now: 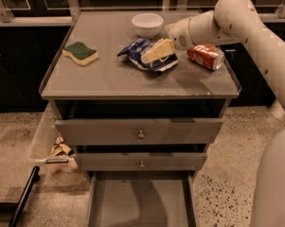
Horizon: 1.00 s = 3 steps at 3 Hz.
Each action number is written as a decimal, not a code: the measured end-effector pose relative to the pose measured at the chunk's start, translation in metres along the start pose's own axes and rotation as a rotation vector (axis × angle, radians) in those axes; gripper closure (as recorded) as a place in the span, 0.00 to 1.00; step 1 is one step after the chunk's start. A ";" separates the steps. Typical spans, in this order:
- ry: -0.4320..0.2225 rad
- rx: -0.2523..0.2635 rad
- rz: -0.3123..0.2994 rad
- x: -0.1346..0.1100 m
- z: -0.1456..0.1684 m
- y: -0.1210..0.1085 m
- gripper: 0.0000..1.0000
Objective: Place blue chip bag into bottom drawer
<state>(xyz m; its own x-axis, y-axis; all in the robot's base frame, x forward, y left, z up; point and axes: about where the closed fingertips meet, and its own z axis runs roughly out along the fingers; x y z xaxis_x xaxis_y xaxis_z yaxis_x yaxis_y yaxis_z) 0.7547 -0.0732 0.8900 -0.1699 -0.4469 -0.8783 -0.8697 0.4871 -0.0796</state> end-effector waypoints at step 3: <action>0.006 -0.046 0.093 0.013 0.035 -0.010 0.19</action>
Offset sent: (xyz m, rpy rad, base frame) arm 0.0345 0.0133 -0.0366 0.0669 0.1382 -0.0224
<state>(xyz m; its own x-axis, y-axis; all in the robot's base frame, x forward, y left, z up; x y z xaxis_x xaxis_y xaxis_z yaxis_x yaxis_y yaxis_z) 0.7775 -0.0577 0.8626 -0.2535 -0.4058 -0.8781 -0.8704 0.4918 0.0241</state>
